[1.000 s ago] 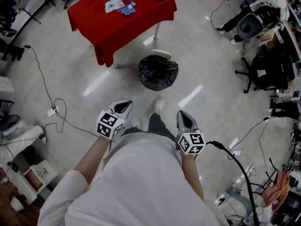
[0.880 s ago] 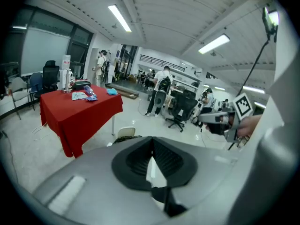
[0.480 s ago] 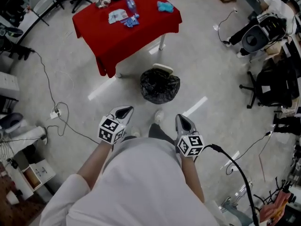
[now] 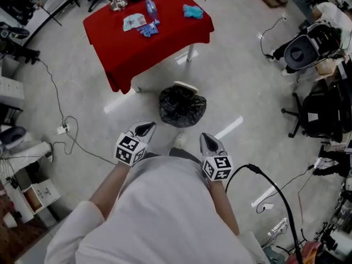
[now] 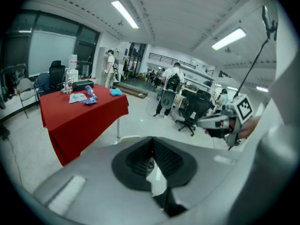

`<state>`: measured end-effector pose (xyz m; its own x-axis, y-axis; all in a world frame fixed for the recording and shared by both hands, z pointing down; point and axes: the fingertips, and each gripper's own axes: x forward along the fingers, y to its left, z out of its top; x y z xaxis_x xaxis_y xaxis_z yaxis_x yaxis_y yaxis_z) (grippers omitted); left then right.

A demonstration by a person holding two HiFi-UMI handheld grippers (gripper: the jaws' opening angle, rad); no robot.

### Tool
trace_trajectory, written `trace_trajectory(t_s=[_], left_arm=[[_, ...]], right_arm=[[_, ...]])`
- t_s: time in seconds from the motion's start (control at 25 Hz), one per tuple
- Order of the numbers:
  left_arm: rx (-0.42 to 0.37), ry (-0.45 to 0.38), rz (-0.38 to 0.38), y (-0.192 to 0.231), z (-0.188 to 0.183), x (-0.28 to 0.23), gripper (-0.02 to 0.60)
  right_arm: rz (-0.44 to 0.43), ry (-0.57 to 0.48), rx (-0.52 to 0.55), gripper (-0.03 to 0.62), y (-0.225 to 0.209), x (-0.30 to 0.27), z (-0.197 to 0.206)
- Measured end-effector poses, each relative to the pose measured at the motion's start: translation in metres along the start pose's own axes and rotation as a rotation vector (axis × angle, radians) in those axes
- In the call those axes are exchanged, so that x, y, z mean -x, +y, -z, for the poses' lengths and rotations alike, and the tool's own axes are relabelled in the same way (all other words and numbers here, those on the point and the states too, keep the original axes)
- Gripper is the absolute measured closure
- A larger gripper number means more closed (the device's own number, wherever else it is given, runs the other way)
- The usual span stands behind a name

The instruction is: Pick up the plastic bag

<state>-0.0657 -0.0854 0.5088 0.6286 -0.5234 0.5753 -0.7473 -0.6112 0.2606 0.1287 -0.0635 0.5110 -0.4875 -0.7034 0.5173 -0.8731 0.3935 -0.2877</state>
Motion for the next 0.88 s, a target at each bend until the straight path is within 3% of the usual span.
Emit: trace_trajectory(t_s=[0.4, 0.88], left_arm=[[0.012, 0.058, -0.031, -0.002, -0.010, -0.034, 0.578], [0.015, 0.124, 0.031, 0.043, -0.010, -0.071, 0.578]], right_arm=[[-0.084, 0.102, 0.041, 0.592, -0.040, -0.020, 0.011], [0.023, 0.176, 0.010, 0.592, -0.057, -0.055, 0.027]])
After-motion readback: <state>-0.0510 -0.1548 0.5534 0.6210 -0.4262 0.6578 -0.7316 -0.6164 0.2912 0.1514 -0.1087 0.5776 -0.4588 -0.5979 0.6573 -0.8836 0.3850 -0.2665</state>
